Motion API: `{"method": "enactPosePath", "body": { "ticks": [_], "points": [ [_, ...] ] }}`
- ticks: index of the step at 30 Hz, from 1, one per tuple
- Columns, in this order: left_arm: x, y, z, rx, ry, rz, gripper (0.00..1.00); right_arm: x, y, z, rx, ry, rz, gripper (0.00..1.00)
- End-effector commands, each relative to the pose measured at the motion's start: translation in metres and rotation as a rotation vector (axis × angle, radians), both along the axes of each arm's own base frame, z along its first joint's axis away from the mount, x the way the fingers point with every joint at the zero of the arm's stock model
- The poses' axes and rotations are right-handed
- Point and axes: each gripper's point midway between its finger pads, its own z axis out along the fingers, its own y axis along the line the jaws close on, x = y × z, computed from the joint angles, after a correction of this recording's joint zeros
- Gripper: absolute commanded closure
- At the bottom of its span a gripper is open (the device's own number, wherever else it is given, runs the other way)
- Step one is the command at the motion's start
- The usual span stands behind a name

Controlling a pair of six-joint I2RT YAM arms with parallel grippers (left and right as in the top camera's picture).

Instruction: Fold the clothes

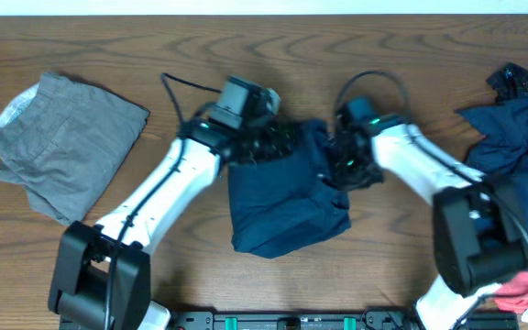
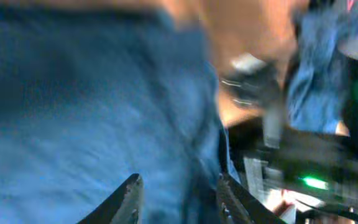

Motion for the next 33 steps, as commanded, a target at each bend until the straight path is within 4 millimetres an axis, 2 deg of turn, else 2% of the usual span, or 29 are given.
{"method": "enactPosePath", "body": {
  "ticks": [1, 2, 5, 7, 10, 13, 16, 20, 23, 26, 28, 31, 33],
  "points": [
    [0.036, 0.029, 0.015, 0.017, -0.093, 0.096, 0.59, 0.052, -0.023, 0.082, 0.018, -0.26, -0.1, 0.88],
    [0.045, 0.038, 0.015, 0.037, -0.117, 0.131, 0.59, 0.058, -0.018, 0.105, 0.068, -0.32, -0.068, 0.88],
    [0.069, 0.067, 0.011, 0.141, -0.185, 0.248, 0.54, 0.056, 0.009, 0.144, 0.213, -0.408, 0.053, 0.87],
    [0.081, 0.081, 0.006, 0.22, -0.236, 0.289, 0.53, 0.047, 0.029, 0.158, 0.302, -0.42, 0.121, 0.87],
    [0.091, 0.081, -0.006, 0.263, -0.27, 0.269, 0.53, 0.026, 0.061, 0.161, 0.403, -0.375, 0.216, 0.87],
    [0.094, 0.081, -0.03, 0.284, -0.233, 0.258, 0.53, 0.006, 0.082, 0.144, 0.41, -0.298, 0.248, 0.87],
    [0.089, 0.082, -0.065, 0.325, -0.155, 0.236, 0.53, -0.017, 0.1, 0.115, 0.399, -0.198, 0.271, 0.87],
    [0.07, 0.089, -0.109, 0.388, -0.02, 0.209, 0.53, -0.045, 0.108, 0.07, 0.359, -0.066, 0.262, 0.88],
    [0.048, 0.096, -0.132, 0.437, 0.089, 0.186, 0.53, -0.064, 0.107, 0.038, 0.328, 0.022, 0.234, 0.88],
    [0.023, 0.105, -0.146, 0.489, 0.199, 0.157, 0.53, -0.084, 0.099, 0.01, 0.289, 0.108, 0.217, 0.91],
    [0.0, 0.112, -0.15, 0.53, 0.288, 0.131, 0.53, -0.093, 0.085, -0.008, 0.224, 0.155, 0.175, 0.93],
    [-0.041, 0.124, -0.15, 0.59, 0.448, 0.096, 0.53, -0.097, 0.053, -0.031, 0.067, 0.168, 0.089, 0.93],
    [-0.069, 0.13, -0.146, 0.616, 0.564, 0.067, 0.47, -0.087, 0.024, -0.04, -0.066, 0.125, 0.011, 0.93]
  ]
}}
